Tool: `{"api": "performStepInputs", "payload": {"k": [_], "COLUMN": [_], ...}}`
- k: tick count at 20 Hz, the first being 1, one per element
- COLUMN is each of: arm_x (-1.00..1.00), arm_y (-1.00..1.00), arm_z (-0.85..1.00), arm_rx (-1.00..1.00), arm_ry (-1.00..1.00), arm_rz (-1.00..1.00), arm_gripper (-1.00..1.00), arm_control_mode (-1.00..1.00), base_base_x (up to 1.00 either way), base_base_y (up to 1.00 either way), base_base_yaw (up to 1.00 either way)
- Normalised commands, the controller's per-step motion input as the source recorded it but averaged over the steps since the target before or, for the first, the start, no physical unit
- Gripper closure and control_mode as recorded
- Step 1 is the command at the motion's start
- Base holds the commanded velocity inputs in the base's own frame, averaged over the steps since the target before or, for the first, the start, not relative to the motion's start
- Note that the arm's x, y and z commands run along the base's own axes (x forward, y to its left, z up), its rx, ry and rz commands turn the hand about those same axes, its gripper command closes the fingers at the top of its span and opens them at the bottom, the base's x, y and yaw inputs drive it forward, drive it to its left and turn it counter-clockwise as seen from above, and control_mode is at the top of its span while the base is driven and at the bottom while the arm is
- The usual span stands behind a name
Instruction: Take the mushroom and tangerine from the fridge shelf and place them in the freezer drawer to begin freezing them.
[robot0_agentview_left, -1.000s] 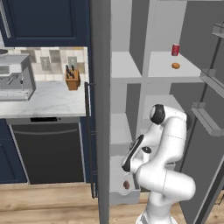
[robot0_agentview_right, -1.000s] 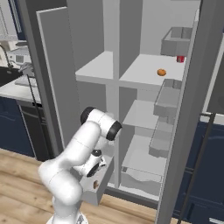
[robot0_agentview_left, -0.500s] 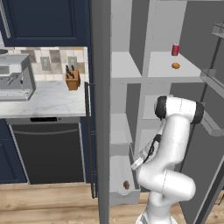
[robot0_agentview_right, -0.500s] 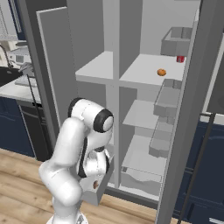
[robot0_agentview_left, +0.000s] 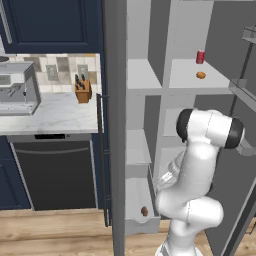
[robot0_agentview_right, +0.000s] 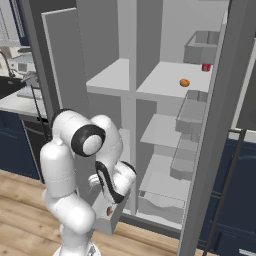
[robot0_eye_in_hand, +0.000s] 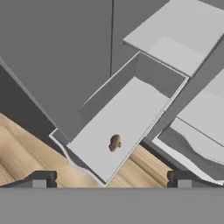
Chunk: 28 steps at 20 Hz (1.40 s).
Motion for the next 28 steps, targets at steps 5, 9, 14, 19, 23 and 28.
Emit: {"api": "performStepInputs", "payload": {"k": [5,9,14,19,23,28], "arm_x": [-0.65,-0.64,-0.65,-0.57,-0.62,-0.46], "arm_y": [0.00,0.00,0.01,0.02,0.02,0.00], "arm_z": [0.73,0.93,0.99,0.93,0.79,0.95], "arm_rx": [0.00,0.00,0.01,0.04,0.14,0.26], "arm_ry": [0.00,0.00,0.00,0.00,0.00,0.00], "arm_rz": [-0.08,-0.10,-0.13,-0.19,-0.19,-0.12], "arm_gripper": [-1.00,-1.00,-1.00,-1.00,-1.00,-1.00], "arm_control_mode": [-1.00,-1.00,-1.00,-1.00,-1.00,-1.00], "base_base_x": [0.00,0.00,0.00,0.00,0.00,0.00], "base_base_y": [0.00,0.00,0.00,0.00,0.00,0.00], "base_base_yaw": [0.00,0.00,0.00,0.00,0.00,0.00]}}
